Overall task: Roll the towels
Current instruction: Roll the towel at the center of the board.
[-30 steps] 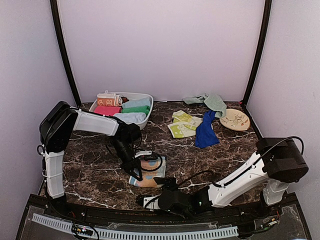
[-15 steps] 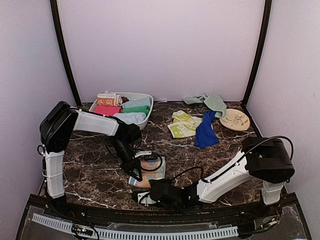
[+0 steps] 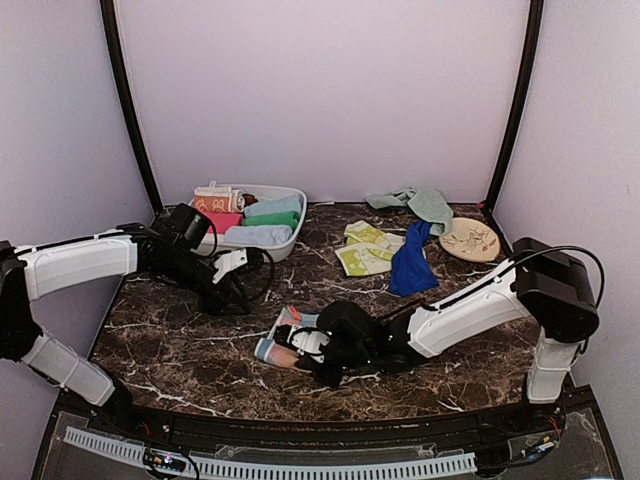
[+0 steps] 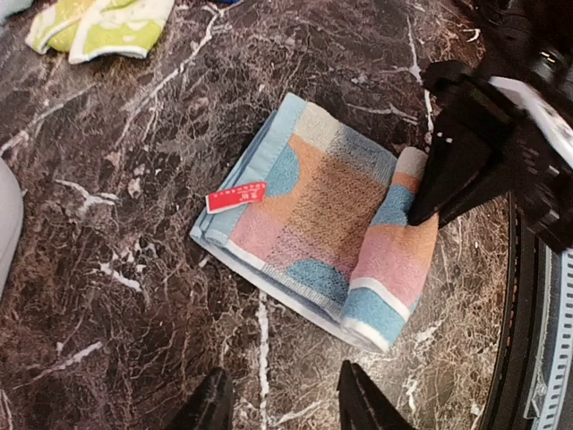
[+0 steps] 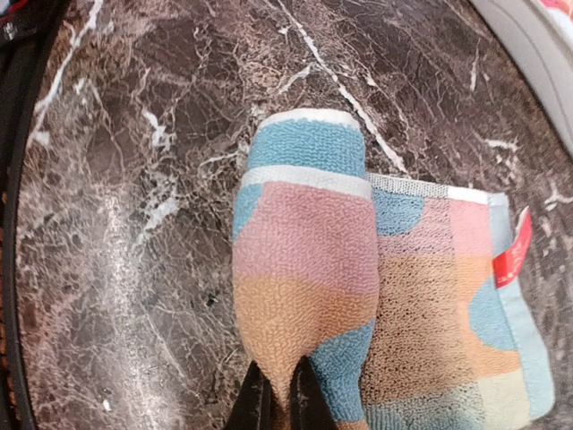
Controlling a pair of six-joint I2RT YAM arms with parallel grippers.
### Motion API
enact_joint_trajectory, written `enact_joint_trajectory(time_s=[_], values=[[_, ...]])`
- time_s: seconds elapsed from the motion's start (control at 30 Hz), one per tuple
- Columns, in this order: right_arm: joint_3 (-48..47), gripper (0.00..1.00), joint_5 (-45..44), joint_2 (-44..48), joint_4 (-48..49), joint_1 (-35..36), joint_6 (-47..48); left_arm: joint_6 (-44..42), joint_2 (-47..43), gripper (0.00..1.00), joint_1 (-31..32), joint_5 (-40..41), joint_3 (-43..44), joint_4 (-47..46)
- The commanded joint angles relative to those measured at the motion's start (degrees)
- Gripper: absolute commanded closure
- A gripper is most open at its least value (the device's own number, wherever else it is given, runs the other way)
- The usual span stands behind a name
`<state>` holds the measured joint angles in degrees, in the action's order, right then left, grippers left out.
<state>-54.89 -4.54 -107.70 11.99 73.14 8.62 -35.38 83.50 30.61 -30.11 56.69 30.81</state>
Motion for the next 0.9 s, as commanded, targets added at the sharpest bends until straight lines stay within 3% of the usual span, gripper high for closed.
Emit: enact_joint_trajectory(time_s=[0.0,0.17,0.37,0.63,0.73,0.87], values=[[1.08,1.00,25.22,-1.65,-2.15,-5.40,-14.76,-5.06,-6.20,0.57,-0.18,-4.13,-5.87,-1.36],[1.85,1.00,39.39,-5.73,3.98,-10.05,-24.10,-9.82,-2.64,0.56,3.73,-3.43,-5.15,5.30],[2.07,1.00,53.38,-8.95,15.29,-14.04,-37.64,-10.64,0.32,0.56,11.07,2.71,-5.58,-0.23],[0.89,1.00,57.36,-11.30,16.66,-16.22,-44.00,-14.03,7.71,0.57,15.62,7.85,-2.62,-2.55],[0.64,0.99,56.73,-11.87,16.57,-16.53,-44.35,-13.50,10.85,0.63,15.79,9.08,-1.84,-3.16],[-0.15,0.94,55.58,-12.77,16.17,-17.20,-45.03,-12.19,14.79,0.87,15.75,9.36,-0.56,-2.73]])
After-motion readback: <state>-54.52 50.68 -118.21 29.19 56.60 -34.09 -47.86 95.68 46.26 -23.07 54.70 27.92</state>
